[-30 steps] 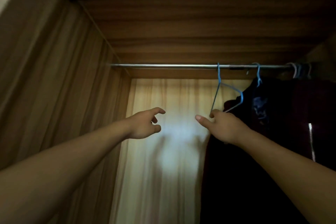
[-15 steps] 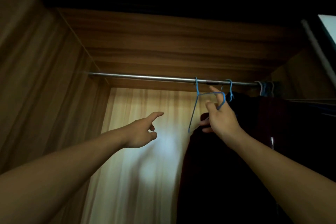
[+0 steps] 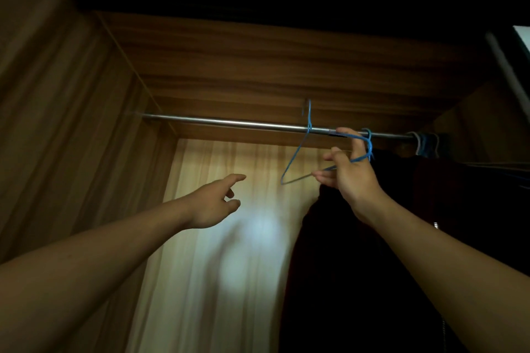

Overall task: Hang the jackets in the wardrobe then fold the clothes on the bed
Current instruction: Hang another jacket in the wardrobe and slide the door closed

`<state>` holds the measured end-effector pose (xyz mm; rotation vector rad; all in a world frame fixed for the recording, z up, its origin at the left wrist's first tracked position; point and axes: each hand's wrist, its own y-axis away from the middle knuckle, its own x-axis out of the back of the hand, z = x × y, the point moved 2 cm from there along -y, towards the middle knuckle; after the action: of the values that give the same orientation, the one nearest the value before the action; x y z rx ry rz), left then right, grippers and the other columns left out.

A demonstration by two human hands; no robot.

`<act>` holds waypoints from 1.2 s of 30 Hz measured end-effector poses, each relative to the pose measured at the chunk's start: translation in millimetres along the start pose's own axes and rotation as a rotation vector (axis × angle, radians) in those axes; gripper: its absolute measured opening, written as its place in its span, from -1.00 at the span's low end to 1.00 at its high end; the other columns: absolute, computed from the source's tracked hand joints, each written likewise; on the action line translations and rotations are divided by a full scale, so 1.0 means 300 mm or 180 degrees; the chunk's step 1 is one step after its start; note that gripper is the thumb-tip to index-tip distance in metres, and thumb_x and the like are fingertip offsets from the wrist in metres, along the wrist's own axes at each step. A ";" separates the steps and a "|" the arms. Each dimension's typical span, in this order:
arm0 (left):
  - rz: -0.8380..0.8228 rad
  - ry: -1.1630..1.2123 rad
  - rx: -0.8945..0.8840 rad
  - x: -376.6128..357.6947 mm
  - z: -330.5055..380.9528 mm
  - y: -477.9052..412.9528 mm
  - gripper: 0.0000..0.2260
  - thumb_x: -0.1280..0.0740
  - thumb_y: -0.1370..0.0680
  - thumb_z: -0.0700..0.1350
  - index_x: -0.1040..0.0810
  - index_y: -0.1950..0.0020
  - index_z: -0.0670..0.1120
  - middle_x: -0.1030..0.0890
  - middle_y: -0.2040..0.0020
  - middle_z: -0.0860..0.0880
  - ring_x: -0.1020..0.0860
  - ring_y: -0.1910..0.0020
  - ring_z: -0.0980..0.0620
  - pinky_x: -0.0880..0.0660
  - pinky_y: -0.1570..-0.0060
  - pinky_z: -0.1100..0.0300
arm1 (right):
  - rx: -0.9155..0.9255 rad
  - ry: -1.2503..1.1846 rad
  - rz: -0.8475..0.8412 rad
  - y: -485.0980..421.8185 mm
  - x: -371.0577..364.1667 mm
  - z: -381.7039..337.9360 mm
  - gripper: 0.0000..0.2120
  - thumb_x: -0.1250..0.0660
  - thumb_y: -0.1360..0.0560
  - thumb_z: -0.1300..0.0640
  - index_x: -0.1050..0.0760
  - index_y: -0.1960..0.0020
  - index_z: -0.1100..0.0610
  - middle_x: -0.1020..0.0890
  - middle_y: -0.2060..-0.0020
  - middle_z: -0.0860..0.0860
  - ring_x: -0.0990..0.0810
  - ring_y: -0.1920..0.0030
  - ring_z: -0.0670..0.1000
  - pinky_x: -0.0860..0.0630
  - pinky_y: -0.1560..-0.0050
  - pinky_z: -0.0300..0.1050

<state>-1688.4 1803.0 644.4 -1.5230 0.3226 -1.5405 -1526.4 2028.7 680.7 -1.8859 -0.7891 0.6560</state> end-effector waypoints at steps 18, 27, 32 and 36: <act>0.0633 0.0527 0.0476 -0.094 -0.146 0.047 -0.41 -0.25 -0.60 0.24 -0.26 -0.57 0.03 -0.39 -0.42 -0.05 -0.43 -0.38 -0.04 -0.33 -0.26 0.16 | -0.0601 -0.0964 -0.0787 0.181 -0.014 0.103 -0.51 -0.09 -0.44 0.34 -0.62 -0.14 -0.06 -0.56 0.41 0.17 -0.57 0.56 0.17 -0.47 0.56 -0.18; 0.0135 0.2607 0.1331 -0.323 -0.274 0.352 -0.89 -0.23 -0.66 -0.15 -0.49 0.04 -0.03 -0.47 0.37 0.01 -0.33 0.53 0.12 -0.21 0.54 0.32 | -0.2183 -0.0893 -0.1583 0.619 -0.099 0.520 -0.80 -0.31 -0.60 0.10 -0.60 -0.19 0.07 -0.65 0.24 0.16 -0.69 0.34 0.17 -0.60 0.36 -0.08; -0.0303 0.2225 0.1798 -0.467 -0.381 0.577 -0.89 -0.24 -0.68 -0.15 -0.48 0.04 -0.08 -0.41 0.37 0.01 -0.24 0.53 0.12 -0.11 0.57 0.32 | -0.2772 0.0391 -0.2864 0.952 -0.102 0.765 -0.28 -0.51 -0.17 -0.46 -0.61 -0.13 0.02 -0.72 0.05 -0.04 -0.68 -0.01 -0.01 -0.56 -0.12 0.11; -0.0554 0.1777 0.2033 -0.573 -0.429 0.717 -0.90 -0.26 -0.66 -0.17 -0.51 0.02 -0.14 -0.43 0.35 -0.03 -0.27 0.56 0.12 -0.13 0.59 0.34 | -0.2355 0.1487 -0.3842 1.173 -0.089 0.939 -0.51 -0.54 -0.41 -0.16 -0.57 -0.29 -0.04 -0.65 -0.20 -0.02 -0.58 -0.27 0.07 -0.50 -0.29 -0.11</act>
<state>-1746.5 1760.1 349.2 -0.6268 -0.0070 -1.9522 -1662.1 2048.8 250.5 -1.6073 -1.7205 -0.8927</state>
